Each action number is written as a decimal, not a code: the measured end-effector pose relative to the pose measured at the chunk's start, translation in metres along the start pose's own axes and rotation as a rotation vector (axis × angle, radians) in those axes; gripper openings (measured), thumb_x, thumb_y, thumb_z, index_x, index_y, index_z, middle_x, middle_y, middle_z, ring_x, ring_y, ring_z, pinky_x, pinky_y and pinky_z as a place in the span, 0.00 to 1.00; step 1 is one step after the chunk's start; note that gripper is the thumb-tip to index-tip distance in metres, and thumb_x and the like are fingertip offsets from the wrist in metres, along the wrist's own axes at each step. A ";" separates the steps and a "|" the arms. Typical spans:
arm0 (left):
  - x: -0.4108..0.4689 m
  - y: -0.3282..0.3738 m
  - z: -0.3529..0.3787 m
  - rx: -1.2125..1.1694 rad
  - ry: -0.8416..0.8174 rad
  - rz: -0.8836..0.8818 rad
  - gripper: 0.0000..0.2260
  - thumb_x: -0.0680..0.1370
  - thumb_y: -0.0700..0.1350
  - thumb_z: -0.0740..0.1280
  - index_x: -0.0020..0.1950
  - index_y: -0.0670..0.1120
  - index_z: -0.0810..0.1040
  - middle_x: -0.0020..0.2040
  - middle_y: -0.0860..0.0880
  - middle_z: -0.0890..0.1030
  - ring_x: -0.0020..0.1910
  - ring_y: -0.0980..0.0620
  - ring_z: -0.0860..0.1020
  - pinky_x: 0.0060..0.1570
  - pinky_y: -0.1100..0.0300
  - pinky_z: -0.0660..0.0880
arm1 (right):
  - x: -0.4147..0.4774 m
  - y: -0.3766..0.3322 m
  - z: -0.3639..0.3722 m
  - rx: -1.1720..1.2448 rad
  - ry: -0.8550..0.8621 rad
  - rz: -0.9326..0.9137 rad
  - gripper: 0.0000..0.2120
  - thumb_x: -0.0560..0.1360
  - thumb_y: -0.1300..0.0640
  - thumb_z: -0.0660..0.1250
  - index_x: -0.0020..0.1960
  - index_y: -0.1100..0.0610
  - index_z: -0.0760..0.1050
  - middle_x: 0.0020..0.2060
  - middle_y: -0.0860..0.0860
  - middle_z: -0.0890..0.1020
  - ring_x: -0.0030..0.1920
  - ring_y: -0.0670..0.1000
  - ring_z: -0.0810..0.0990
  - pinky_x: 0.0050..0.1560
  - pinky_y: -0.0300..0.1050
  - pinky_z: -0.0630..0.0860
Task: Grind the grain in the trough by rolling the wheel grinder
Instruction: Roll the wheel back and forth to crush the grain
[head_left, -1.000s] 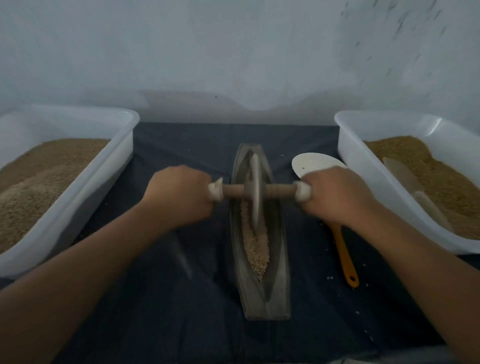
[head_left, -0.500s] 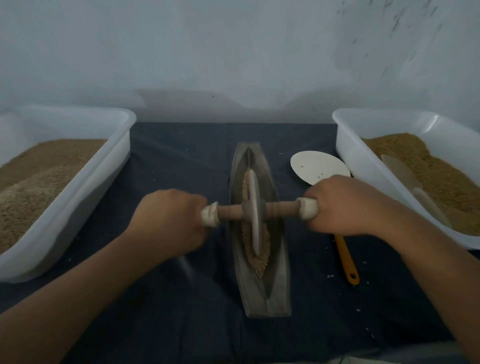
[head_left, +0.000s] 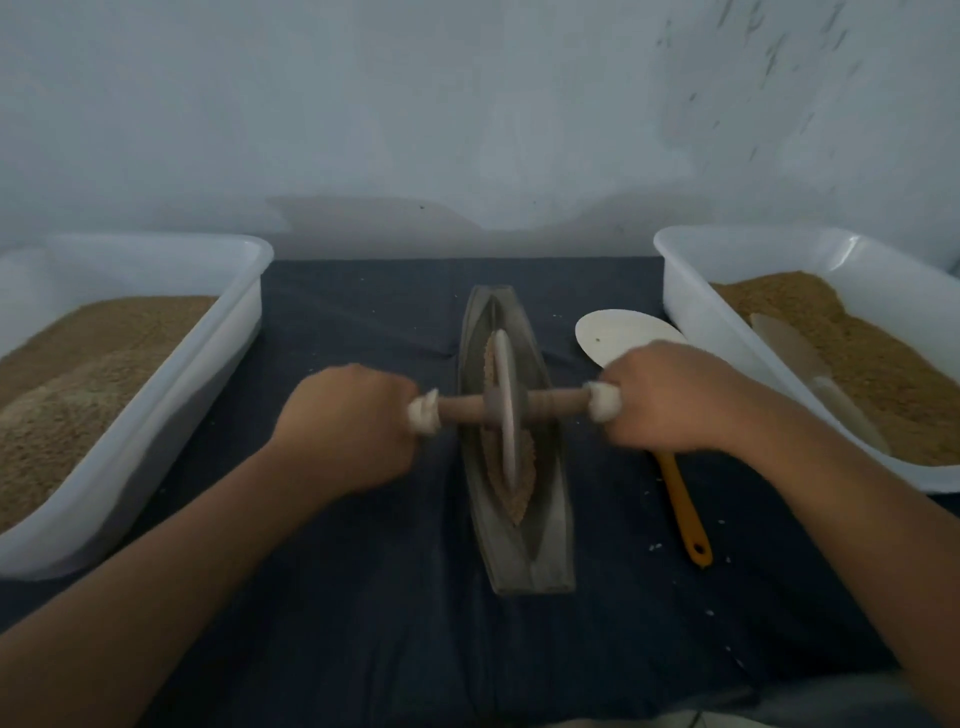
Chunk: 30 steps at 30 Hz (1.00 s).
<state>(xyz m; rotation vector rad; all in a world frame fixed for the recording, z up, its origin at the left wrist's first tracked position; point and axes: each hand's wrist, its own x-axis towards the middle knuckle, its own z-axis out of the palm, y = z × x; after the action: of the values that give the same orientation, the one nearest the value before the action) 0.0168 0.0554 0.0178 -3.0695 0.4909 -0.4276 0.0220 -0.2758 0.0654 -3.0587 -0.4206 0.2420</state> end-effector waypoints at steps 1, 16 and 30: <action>-0.013 0.001 -0.002 0.003 0.014 0.031 0.14 0.72 0.61 0.62 0.32 0.54 0.69 0.26 0.56 0.71 0.25 0.57 0.69 0.26 0.62 0.60 | -0.014 0.000 0.000 0.042 -0.077 -0.016 0.09 0.68 0.39 0.69 0.38 0.44 0.79 0.33 0.42 0.83 0.34 0.42 0.81 0.33 0.40 0.73; 0.030 0.001 -0.003 -0.018 -0.097 -0.069 0.12 0.73 0.57 0.64 0.35 0.52 0.73 0.33 0.54 0.76 0.32 0.50 0.75 0.33 0.57 0.71 | 0.027 -0.002 0.008 -0.132 0.302 0.017 0.15 0.76 0.40 0.65 0.36 0.47 0.73 0.32 0.46 0.78 0.32 0.45 0.75 0.33 0.45 0.72; 0.082 0.006 0.006 -0.008 0.017 -0.206 0.16 0.75 0.60 0.64 0.35 0.51 0.75 0.33 0.53 0.77 0.31 0.50 0.74 0.33 0.58 0.70 | 0.066 -0.004 -0.003 -0.236 0.445 0.148 0.18 0.77 0.42 0.66 0.32 0.49 0.72 0.28 0.48 0.76 0.29 0.51 0.75 0.32 0.44 0.74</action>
<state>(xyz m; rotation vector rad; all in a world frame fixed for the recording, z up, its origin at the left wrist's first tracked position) 0.0911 0.0245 0.0340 -3.1381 0.1767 -0.4551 0.0838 -0.2542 0.0588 -3.2337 -0.2069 -0.5135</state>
